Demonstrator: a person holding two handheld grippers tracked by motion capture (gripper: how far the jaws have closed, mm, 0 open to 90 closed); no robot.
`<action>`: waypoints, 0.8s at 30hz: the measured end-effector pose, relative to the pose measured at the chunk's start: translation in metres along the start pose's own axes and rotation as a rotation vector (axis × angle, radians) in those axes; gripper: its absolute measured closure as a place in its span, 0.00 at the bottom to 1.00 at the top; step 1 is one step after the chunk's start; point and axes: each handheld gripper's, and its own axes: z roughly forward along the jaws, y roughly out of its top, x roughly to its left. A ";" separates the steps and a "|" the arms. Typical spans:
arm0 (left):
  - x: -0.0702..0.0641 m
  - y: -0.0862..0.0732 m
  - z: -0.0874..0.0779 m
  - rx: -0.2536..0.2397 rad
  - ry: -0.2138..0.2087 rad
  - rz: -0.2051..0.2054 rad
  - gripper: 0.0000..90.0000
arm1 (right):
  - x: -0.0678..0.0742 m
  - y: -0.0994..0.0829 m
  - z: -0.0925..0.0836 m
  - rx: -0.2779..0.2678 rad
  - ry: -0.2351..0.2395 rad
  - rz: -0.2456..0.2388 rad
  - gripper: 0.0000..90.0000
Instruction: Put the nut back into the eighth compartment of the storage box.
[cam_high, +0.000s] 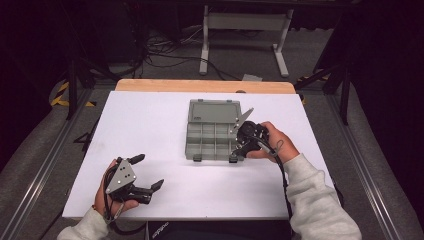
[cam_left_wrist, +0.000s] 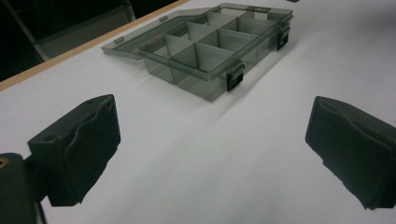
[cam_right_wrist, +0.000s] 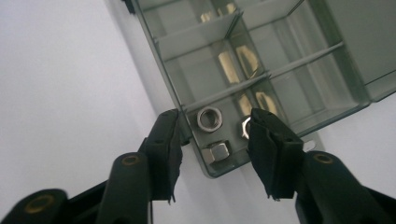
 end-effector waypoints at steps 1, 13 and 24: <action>0.000 0.000 0.000 -0.001 0.000 0.001 0.04 | 0.001 0.000 -0.001 -0.011 -0.001 0.003 0.55; 0.000 0.000 0.000 -0.001 -0.002 0.000 0.04 | 0.008 -0.016 -0.023 -0.193 -0.098 0.003 0.40; 0.000 0.000 0.000 0.000 0.000 0.001 0.04 | 0.016 -0.037 -0.034 -0.320 -0.167 0.017 0.28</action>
